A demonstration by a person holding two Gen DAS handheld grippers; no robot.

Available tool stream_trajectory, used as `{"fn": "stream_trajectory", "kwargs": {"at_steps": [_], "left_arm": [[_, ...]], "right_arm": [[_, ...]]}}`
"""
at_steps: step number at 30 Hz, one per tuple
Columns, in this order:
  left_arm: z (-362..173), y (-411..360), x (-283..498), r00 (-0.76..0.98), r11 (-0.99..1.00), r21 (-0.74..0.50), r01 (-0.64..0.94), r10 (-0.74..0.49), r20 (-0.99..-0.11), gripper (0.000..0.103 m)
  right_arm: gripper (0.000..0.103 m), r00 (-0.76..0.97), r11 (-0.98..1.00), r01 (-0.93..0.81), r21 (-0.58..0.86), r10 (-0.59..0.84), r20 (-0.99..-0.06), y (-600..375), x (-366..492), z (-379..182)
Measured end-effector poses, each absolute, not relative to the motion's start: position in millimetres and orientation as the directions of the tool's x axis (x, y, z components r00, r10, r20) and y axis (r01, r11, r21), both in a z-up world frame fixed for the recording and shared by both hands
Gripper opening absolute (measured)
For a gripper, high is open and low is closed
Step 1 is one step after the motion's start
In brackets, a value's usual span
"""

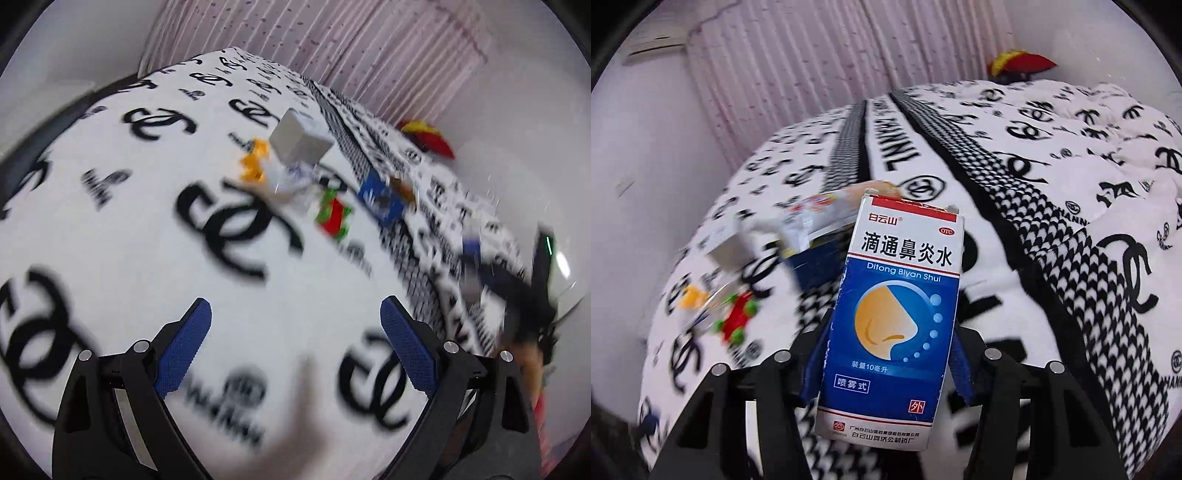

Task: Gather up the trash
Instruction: 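Grasp the blue nasal-spray box with the right tool while the left tool grasps a white-blue packet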

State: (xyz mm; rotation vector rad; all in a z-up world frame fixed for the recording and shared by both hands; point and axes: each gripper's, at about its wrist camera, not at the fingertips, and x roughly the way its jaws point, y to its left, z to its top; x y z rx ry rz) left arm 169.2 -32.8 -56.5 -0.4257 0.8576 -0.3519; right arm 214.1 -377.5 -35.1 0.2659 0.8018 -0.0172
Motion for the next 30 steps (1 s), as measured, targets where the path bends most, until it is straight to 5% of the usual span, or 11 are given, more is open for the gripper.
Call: {"fn": "stream_trajectory", "kwargs": {"at_steps": [11, 14, 16, 30], "left_arm": [[-81, -27, 296, 0.560, 0.716, -0.698, 0.006, -0.580, -0.591, 0.088], [-91, -25, 311, 0.553, 0.694, -0.719, -0.030, -0.588, -0.591, 0.058], [-97, -26, 314, 0.533, 0.677, -0.735, -0.046, -0.606, -0.591, 0.016], [-37, -18, 233, 0.619, 0.767, -0.632, 0.112, -0.551, -0.559, 0.010]], "right_arm": [[0.055, 0.747, 0.979, -0.037, 0.203, 0.162, -0.645, -349, 145, -7], [0.055, 0.753, 0.981, -0.059, 0.186, 0.166, -0.637, -344, 136, -3], [0.055, 0.758, 0.983, -0.067, 0.172, 0.162, -0.632, -341, 131, -2], [0.055, 0.760, 0.976, -0.134, 0.175, 0.214, -0.613, -321, 93, 1]]}}
